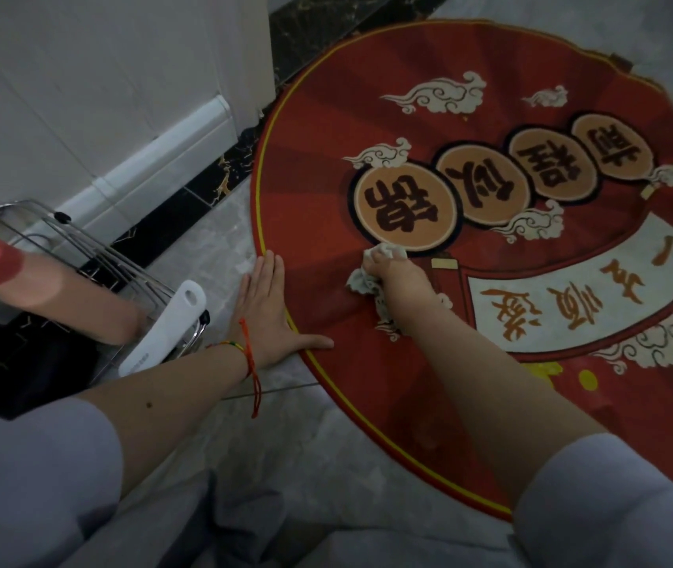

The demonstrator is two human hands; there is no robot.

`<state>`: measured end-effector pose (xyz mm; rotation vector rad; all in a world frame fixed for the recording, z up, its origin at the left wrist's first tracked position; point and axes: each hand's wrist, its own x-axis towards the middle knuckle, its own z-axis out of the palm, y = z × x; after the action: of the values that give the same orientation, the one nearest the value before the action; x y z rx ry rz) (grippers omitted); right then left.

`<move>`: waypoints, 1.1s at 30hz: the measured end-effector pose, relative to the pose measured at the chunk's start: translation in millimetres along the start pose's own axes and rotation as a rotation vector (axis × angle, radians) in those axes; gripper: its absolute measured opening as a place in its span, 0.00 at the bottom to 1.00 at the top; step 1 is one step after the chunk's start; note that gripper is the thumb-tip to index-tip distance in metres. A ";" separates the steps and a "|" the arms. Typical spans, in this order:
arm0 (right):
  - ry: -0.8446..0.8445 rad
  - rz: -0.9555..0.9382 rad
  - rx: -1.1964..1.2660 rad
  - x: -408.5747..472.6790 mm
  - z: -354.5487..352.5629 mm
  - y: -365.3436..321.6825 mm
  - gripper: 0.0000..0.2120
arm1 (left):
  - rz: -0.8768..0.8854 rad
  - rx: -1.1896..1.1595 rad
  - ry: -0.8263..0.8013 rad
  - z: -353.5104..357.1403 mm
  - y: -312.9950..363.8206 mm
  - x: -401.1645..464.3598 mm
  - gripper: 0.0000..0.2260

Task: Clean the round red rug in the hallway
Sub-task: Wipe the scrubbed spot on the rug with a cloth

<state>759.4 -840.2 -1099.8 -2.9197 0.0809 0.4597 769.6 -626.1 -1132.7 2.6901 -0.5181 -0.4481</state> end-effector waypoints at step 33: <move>0.021 0.135 0.706 -29.2 -26.6 -49.3 0.16 | -0.014 0.030 -0.025 -9.5 10.0 0.9 0.65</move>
<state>743.6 -796.1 -1057.4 -2.2312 0.3641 0.3304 771.0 -632.4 -1120.5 2.7216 -0.5168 -0.4816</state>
